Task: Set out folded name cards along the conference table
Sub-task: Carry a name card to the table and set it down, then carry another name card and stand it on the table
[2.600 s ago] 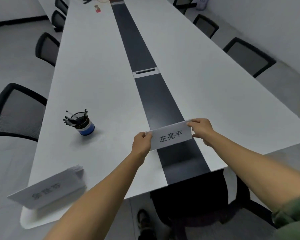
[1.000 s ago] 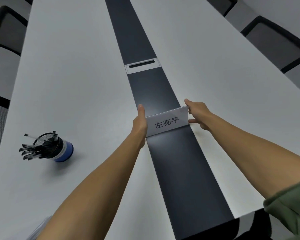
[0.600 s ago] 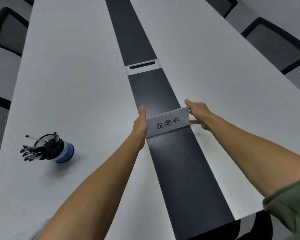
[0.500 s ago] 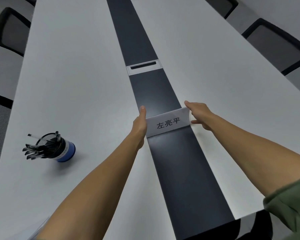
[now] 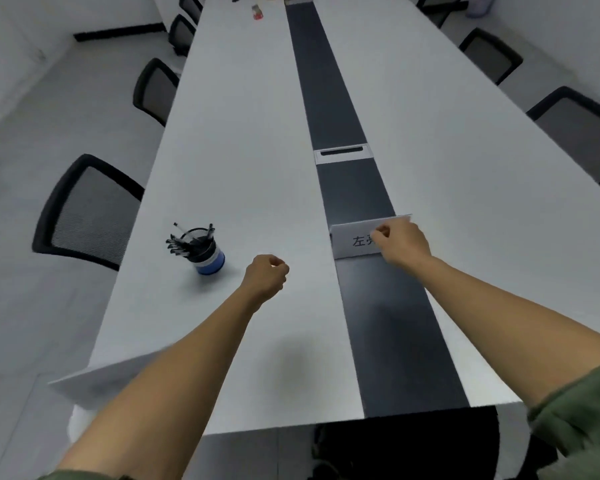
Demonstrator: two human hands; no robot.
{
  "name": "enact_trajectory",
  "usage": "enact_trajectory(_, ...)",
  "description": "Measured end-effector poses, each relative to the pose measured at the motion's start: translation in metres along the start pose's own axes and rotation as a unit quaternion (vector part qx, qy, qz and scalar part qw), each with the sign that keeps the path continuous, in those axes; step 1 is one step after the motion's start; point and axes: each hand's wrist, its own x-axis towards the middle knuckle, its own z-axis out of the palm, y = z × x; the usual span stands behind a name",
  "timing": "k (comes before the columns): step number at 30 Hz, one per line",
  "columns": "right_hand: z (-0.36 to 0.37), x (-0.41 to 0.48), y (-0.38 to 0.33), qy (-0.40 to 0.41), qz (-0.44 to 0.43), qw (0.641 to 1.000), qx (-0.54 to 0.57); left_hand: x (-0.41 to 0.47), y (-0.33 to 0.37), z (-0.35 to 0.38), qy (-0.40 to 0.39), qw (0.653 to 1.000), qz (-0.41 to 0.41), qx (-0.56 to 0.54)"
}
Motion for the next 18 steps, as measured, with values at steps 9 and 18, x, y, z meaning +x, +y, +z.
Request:
enact_trajectory(9, 0.079, -0.13, -0.116, -0.12, -0.173, 0.978, -0.003, -0.13, -0.114, -0.129, 0.148, 0.988, -0.037, 0.007)
enact_trajectory(18, 0.172, -0.197, -0.19, -0.216, -0.16, 0.963, 0.025, -0.184, -0.234, -0.229, 0.279, 0.949, -0.121, -0.086)
